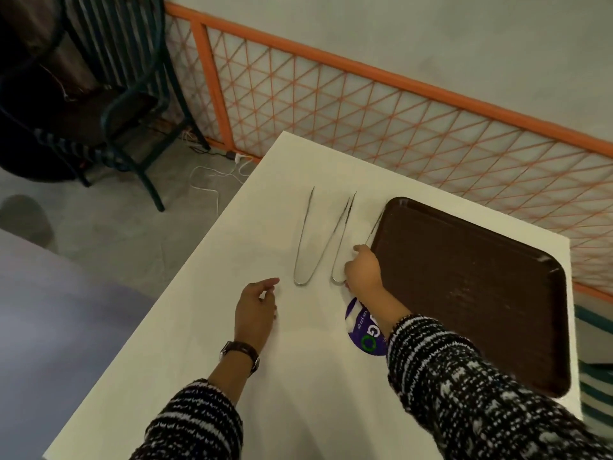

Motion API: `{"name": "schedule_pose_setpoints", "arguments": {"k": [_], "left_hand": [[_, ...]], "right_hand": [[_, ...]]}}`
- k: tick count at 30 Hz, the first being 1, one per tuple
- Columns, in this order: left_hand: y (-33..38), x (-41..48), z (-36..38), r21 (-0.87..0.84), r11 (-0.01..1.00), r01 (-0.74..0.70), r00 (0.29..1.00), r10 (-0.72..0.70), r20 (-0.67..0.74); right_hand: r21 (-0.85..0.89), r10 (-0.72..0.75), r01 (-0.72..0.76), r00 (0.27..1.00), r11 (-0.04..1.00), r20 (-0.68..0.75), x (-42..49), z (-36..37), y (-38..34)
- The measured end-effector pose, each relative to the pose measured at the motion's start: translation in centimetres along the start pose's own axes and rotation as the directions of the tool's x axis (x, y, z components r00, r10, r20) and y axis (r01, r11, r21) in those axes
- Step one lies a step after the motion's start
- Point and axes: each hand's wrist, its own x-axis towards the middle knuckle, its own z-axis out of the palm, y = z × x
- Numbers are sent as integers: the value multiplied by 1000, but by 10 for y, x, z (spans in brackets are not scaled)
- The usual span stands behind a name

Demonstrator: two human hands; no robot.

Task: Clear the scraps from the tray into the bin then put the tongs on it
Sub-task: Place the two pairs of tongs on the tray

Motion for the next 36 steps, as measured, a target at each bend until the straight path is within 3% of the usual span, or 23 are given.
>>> {"name": "schedule_pose_setpoints", "arguments": {"k": [2,6,11,18,29,36], "left_hand": [[5,3,10,79,996,-34,999,33,13],[19,13,38,240,964,-112,993,103,51],[28,39,69,386,914,-123,992,98,82],[23,59,88,558,817,-147,988,95,121],[30,8,103,415,882,-225,974,210,84],[43,-56,128,345,897,-277,961,248,126]], "right_hand": [[28,-45,44,999,999,24,-28,-12,1],[2,-141,142,986,990,-90,-72,-34,27],[17,-55,57,994,998,-93,-114,-61,78],[-155,34,-72,971,985,-238,-131,-90,148],[-198,-48,-11,955,980,-293,-114,-150,194],[-330,-11,-85,961,940,-278,-71,-193,192]]}}
